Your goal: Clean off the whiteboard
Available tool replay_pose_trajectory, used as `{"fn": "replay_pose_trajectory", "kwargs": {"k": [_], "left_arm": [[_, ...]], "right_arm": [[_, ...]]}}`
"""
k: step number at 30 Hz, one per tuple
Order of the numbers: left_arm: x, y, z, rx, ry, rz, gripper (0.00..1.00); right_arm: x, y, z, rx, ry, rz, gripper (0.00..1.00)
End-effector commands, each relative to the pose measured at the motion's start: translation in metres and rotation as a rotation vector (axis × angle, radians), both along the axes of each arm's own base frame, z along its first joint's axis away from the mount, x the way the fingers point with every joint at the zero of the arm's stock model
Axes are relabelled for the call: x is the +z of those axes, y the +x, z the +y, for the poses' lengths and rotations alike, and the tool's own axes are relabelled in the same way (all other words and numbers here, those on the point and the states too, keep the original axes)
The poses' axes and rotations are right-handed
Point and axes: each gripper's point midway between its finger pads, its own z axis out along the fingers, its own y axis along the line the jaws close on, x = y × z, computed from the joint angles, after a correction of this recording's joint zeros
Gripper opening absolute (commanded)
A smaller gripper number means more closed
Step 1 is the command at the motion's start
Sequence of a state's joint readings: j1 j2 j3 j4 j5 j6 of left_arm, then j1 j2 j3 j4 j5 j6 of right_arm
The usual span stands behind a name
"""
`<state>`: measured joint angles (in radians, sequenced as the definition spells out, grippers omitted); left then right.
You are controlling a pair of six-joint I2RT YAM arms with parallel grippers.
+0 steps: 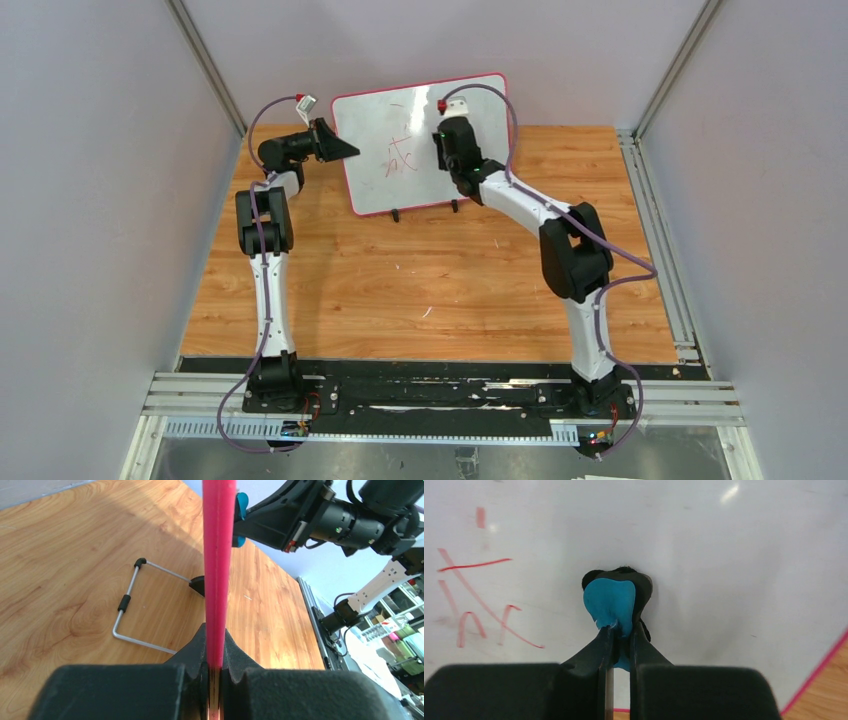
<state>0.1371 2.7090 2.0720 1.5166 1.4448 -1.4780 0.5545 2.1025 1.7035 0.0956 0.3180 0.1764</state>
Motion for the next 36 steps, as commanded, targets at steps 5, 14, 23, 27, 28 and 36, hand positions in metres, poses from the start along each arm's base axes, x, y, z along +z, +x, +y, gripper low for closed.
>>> {"fn": "replay_pose_trajectory", "kwargs": {"k": [5,14,23,27,28,36], "left_arm": [[-0.024,-0.006,0.001,-0.03,0.056,-0.067,0.0],[-0.024,-0.006,0.001,-0.03,0.056,-0.066,0.0],[-0.024,-0.006,0.001,-0.03,0.056,-0.067,0.0],[-0.024,-0.006,0.001,-0.03,0.056,-0.065,0.0],[-0.024,-0.006,0.001,-0.03,0.056,-0.066,0.0],[-0.023,-0.006,0.001,-0.029,0.056,-0.067,0.0]], "right_arm": [[-0.027,-0.012,0.097,0.134,0.011,0.047,0.0],[-0.042,-0.04,0.177,0.337,0.091,0.035,0.01],[-0.043,-0.03,0.154,0.276,0.016,0.039,0.01],[-0.04,-0.016,0.116,0.187,-0.003,0.05,0.01],[-0.039,-0.013,0.105,0.164,-0.004,0.051,0.01],[-0.023,0.002,0.027,0.014,-0.042,0.027,0.01]]}}
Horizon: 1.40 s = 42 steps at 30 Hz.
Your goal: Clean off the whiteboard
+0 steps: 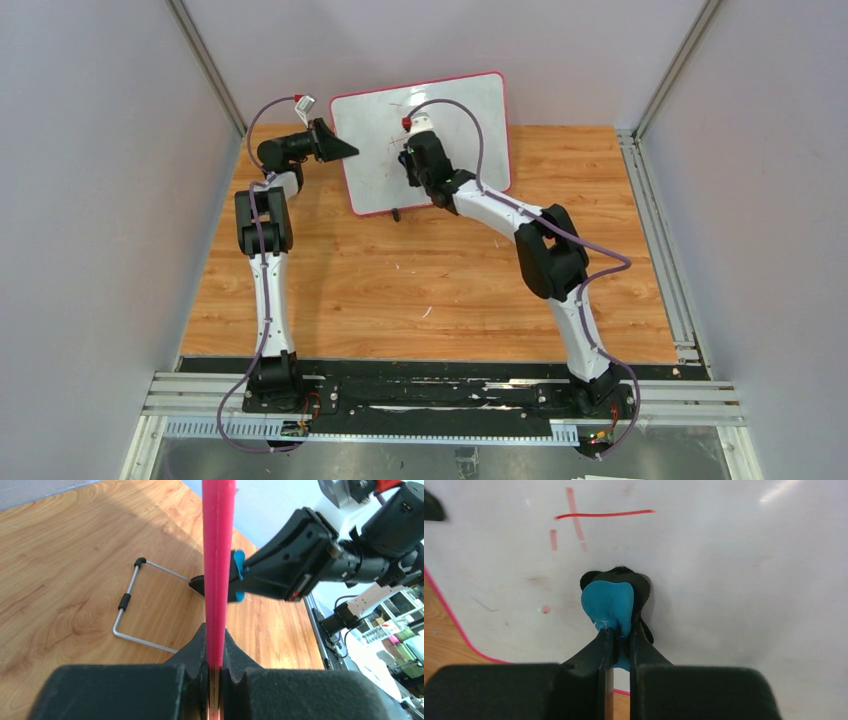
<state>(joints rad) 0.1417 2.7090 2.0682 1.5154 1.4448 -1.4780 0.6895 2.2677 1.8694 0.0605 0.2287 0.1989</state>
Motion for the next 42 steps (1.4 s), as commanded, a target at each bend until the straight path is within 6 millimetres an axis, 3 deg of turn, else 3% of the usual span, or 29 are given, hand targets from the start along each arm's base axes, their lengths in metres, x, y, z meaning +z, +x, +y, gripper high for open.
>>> {"fn": "replay_pose_trajectory", "kwargs": {"k": [1,4,8,13,23,28,31,36,42], "left_arm": [[-0.023,-0.006,-0.001,-0.034,0.057,-0.072,0.0],[-0.022,-0.006,-0.001,-0.035,0.057,-0.071,0.0],[-0.022,-0.006,-0.001,-0.035,0.057,-0.072,0.0],[-0.022,-0.006,-0.001,-0.035,0.057,-0.071,0.0],[-0.022,-0.006,-0.001,-0.035,0.056,-0.071,0.0],[-0.022,-0.006,-0.001,-0.035,0.057,-0.072,0.0],[-0.022,-0.006,-0.001,-0.034,0.056,-0.072,0.0],[-0.022,-0.006,-0.001,-0.035,0.056,-0.071,0.0],[-0.023,-0.006,-0.001,-0.035,0.056,-0.071,0.0]], "right_arm": [[0.013,0.027,-0.087,-0.207,-0.075,-0.036,0.01],[0.017,0.027,-0.106,-0.237,-0.072,-0.042,0.01],[0.018,0.025,-0.102,-0.22,-0.046,-0.038,0.01],[0.004,0.017,-0.066,-0.154,-0.042,-0.02,0.01],[-0.023,-0.01,0.028,0.006,-0.028,0.014,0.0],[-0.031,-0.023,0.062,0.07,-0.004,0.026,0.0],[-0.033,-0.029,0.072,0.092,0.001,0.022,0.01],[-0.034,-0.023,0.052,0.044,-0.056,0.011,0.01],[-0.026,-0.001,-0.005,-0.052,-0.091,0.015,0.01]]}}
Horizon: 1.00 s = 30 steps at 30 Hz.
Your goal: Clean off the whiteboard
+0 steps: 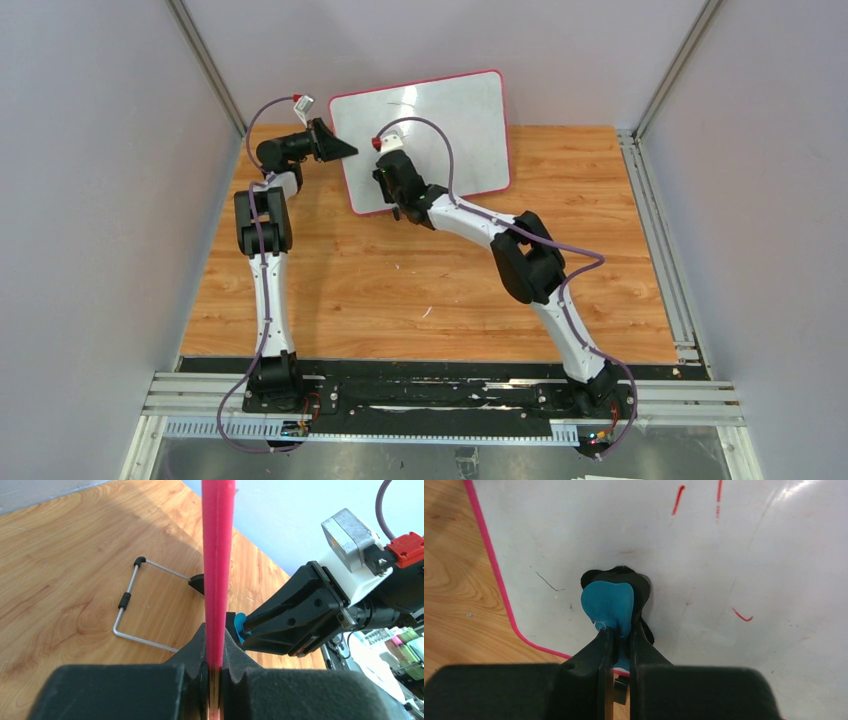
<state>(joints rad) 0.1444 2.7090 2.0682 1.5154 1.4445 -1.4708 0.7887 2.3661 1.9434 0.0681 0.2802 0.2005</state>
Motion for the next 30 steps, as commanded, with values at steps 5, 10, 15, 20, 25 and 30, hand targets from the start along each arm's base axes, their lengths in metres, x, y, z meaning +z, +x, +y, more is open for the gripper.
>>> {"fn": "replay_pose_trajectory", "kwargs": {"k": [5,10,15,20,25,30], "left_arm": [[-0.022,-0.007,-0.003,-0.038,0.055,-0.063,0.0],[-0.023,-0.007,-0.003,-0.038,0.055,-0.063,0.0],[-0.022,-0.007,-0.003,-0.039,0.057,-0.063,0.0],[-0.023,-0.007,-0.004,-0.042,0.058,-0.063,0.0],[-0.023,-0.007,-0.004,-0.041,0.057,-0.062,0.0],[-0.022,-0.007,-0.004,-0.041,0.057,-0.065,0.0]], "right_arm": [[0.018,0.039,-0.109,-0.182,-0.098,-0.005,0.0],[0.034,0.047,-0.15,-0.245,-0.107,-0.024,0.01],[0.049,0.053,-0.17,-0.285,-0.081,-0.046,0.01],[0.07,0.065,-0.147,-0.245,0.014,-0.074,0.01],[0.082,0.08,-0.111,-0.176,0.125,-0.096,0.01],[0.09,0.084,-0.07,-0.09,0.167,-0.092,0.01]]}}
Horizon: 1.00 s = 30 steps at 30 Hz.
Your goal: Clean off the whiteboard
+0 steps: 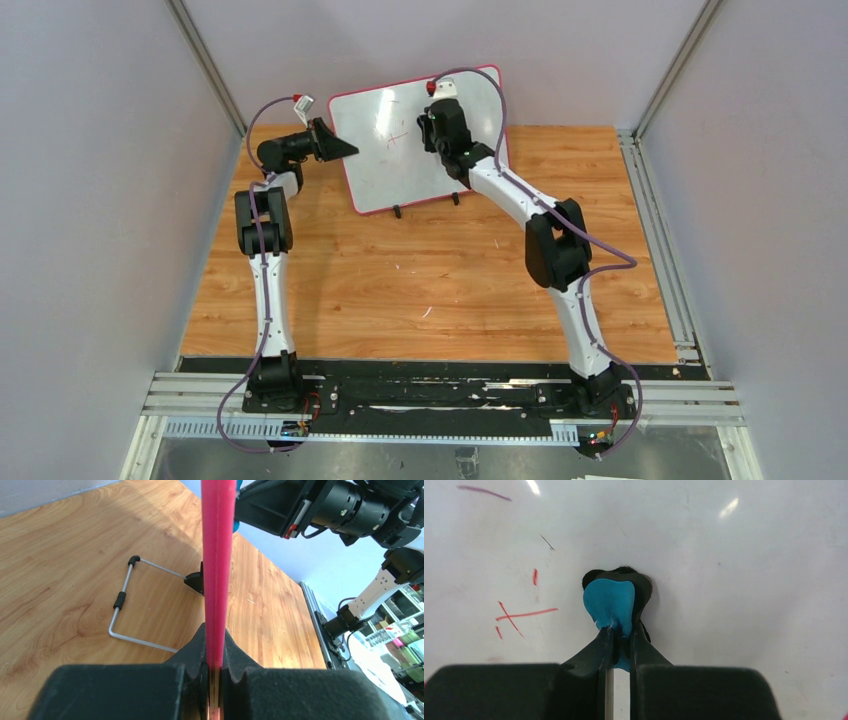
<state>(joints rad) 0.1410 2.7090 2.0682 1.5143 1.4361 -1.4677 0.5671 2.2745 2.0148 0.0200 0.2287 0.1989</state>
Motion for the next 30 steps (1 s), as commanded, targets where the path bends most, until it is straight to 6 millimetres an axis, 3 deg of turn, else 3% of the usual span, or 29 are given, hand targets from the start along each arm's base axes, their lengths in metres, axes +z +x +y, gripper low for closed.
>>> {"fn": "replay_pose_trajectory", "kwargs": {"k": [1,7,12,16,19,25,30], "left_arm": [[-0.023,-0.008,-0.002,-0.044,0.064,-0.062,0.0],[-0.024,-0.008,-0.003,-0.046,0.065,-0.062,0.0],[-0.024,-0.009,-0.003,-0.047,0.066,-0.064,0.0],[-0.024,-0.009,-0.003,-0.047,0.067,-0.063,0.0],[-0.024,-0.01,-0.003,-0.047,0.067,-0.066,0.0],[-0.023,-0.009,-0.003,-0.046,0.068,-0.068,0.0],[-0.023,-0.01,-0.002,-0.045,0.068,-0.069,0.0]], "right_arm": [[0.012,0.002,0.049,0.099,0.08,-0.029,0.01],[0.004,-0.012,0.1,0.208,0.127,-0.03,0.01],[-0.009,-0.037,0.151,0.329,0.165,-0.024,0.01],[-0.021,-0.049,0.173,0.367,0.144,-0.023,0.01],[-0.028,-0.042,0.165,0.328,0.124,-0.019,0.01],[-0.022,-0.02,0.135,0.246,0.107,-0.028,0.01],[-0.015,-0.001,0.096,0.155,0.075,-0.031,0.01]]}}
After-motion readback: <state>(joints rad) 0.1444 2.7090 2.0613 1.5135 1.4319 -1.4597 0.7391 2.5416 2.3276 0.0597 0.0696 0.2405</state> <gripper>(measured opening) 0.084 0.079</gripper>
